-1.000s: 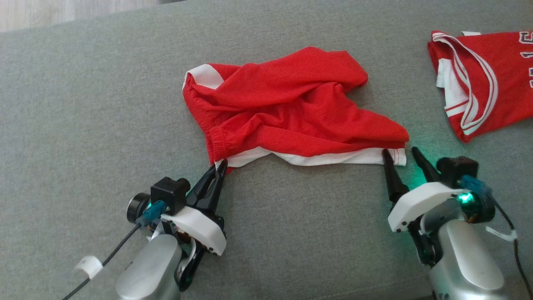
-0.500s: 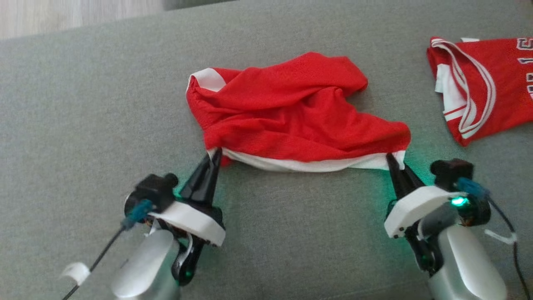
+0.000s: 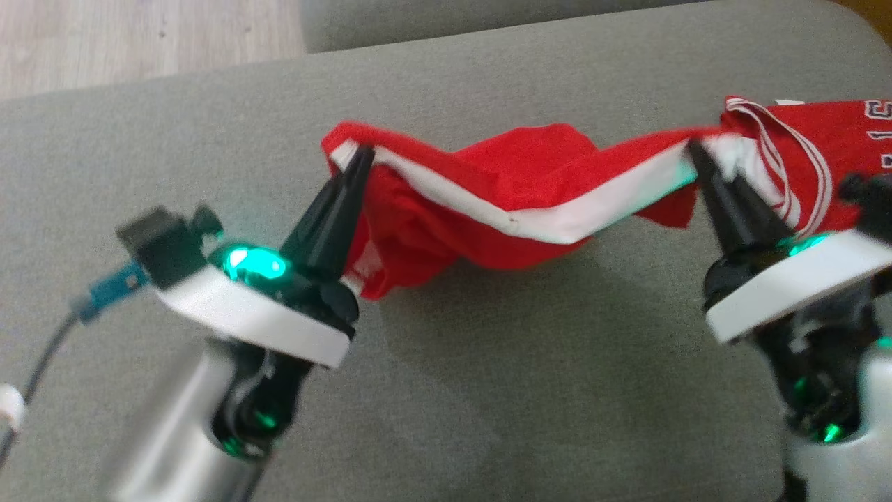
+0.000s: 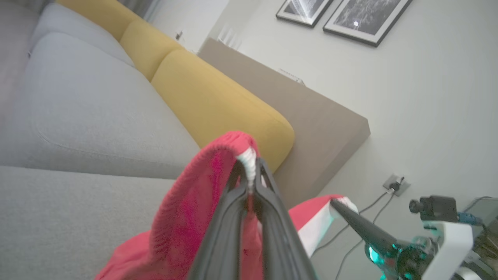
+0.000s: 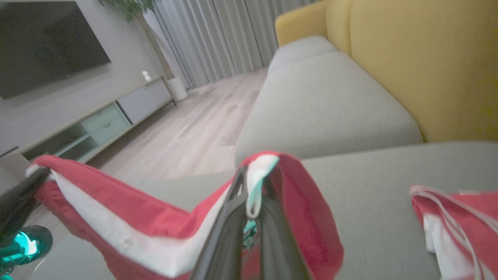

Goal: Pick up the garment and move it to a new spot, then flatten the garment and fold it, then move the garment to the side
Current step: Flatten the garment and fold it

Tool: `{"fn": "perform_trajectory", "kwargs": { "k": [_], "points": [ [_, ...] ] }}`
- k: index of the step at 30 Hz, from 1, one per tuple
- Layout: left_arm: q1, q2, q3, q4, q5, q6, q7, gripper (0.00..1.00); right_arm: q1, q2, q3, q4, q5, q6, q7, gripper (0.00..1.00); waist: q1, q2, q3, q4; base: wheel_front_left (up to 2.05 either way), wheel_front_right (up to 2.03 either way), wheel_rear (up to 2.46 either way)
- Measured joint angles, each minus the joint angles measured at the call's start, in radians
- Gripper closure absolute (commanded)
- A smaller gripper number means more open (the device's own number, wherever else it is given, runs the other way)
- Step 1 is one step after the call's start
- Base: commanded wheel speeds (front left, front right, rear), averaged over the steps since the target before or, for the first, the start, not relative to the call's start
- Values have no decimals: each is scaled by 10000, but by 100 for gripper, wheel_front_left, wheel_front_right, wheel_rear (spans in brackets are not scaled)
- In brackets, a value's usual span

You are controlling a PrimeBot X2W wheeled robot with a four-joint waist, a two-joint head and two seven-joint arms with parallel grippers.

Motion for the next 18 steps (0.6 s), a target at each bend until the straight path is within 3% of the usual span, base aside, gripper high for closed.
{"fn": "perform_trajectory", "kwargs": {
  "k": [5,9,11,18],
  "points": [
    [-1599,669,274,-153,-219,109,1350,100,-1727,-23,-362,-278,1289,0,838,100,1,0,451,145,0,0,0],
    [-3382,708,445,809,153,163,1563,100,-4028,-29,-447,1313,2663,0,846,100,4,0,1085,180,0,0,0],
    [-4147,669,679,1597,357,221,1430,100,-5279,-31,-466,2504,3158,-2,174,100,4,0,1423,170,0,0,0],
    [-6783,380,1258,4272,1680,265,-470,100,-9256,-92,125,5902,2320,-2,-3429,100,7,-1,2227,40,0,0,0]
  ]
}}
